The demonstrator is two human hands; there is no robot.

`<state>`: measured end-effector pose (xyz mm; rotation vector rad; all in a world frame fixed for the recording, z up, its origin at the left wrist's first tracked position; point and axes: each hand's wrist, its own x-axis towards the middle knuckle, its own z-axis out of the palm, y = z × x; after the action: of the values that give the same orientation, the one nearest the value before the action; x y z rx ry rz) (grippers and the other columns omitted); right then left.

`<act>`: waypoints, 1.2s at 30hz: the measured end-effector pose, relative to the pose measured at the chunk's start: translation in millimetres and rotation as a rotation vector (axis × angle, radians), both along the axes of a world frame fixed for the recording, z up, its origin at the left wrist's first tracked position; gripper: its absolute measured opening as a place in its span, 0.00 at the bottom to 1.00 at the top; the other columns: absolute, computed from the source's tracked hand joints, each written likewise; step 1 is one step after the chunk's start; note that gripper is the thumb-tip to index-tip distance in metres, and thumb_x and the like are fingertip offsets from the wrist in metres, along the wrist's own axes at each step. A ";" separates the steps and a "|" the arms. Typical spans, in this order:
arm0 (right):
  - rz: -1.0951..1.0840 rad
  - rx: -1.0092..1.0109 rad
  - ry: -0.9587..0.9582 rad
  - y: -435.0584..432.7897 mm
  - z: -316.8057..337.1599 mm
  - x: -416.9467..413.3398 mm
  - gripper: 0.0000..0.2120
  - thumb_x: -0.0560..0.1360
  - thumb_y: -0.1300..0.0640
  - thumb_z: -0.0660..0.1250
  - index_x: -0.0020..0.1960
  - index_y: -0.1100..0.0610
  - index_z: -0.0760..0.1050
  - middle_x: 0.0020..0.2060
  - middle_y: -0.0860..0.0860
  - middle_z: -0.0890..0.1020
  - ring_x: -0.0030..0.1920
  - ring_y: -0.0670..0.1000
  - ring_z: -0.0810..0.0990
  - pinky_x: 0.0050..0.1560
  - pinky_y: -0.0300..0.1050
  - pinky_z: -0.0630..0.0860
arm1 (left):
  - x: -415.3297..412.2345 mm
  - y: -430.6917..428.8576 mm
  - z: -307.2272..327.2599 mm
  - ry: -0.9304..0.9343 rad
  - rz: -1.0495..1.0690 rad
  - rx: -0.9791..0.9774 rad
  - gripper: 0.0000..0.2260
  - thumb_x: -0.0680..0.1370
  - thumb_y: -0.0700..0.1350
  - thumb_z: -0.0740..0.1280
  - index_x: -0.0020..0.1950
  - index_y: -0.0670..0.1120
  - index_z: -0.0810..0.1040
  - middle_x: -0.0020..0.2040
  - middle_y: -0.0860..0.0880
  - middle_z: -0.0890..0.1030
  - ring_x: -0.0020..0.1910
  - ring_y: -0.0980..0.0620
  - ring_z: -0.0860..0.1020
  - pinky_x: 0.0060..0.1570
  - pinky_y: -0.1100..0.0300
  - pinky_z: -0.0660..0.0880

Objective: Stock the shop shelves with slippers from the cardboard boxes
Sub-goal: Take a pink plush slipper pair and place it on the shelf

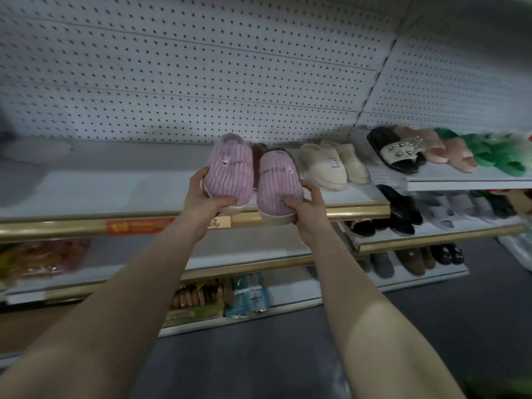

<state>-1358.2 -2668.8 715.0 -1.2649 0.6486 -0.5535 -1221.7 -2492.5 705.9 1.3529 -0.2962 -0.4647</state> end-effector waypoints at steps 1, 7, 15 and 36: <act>-0.005 0.011 -0.011 7.1 -2.1 11.8 0.22 0.69 0.67 0.72 0.56 0.47 0.73 0.60 0.61 0.77 0.57 0.62 0.79 0.46 0.51 0.81 | 13.3 6.4 -2.1 0.005 0.013 -0.001 0.41 0.65 0.27 0.74 0.72 0.50 0.62 0.66 0.41 0.72 0.63 0.42 0.75 0.50 0.53 0.79; -0.025 0.001 0.048 32.0 -13.3 64.8 0.25 0.69 0.66 0.73 0.61 0.50 0.73 0.60 0.56 0.77 0.58 0.60 0.78 0.57 0.62 0.79 | 78.5 34.1 -18.2 0.036 0.018 0.062 0.43 0.64 0.30 0.76 0.74 0.50 0.61 0.67 0.41 0.71 0.64 0.41 0.75 0.60 0.39 0.75; 0.027 -0.005 0.109 33.1 -29.5 131.4 0.25 0.70 0.71 0.70 0.61 0.52 0.72 0.55 0.54 0.78 0.51 0.55 0.80 0.51 0.53 0.79 | 129.2 37.0 -35.9 0.095 0.100 0.072 0.42 0.67 0.28 0.74 0.75 0.48 0.58 0.69 0.42 0.68 0.65 0.41 0.73 0.54 0.47 0.78; 0.186 -0.145 0.310 -2.2 -46.1 204.7 0.29 0.72 0.69 0.71 0.69 0.55 0.66 0.59 0.52 0.73 0.54 0.51 0.75 0.52 0.47 0.78 | 209.6 -28.1 -60.1 -0.238 0.113 0.838 0.39 0.65 0.45 0.78 0.73 0.45 0.65 0.63 0.39 0.72 0.59 0.36 0.74 0.61 0.46 0.74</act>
<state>-1153.5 -2671.0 668.8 -1.5468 0.7478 -0.2552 -1012.1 -2520.6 645.8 2.2392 -0.2212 -0.3385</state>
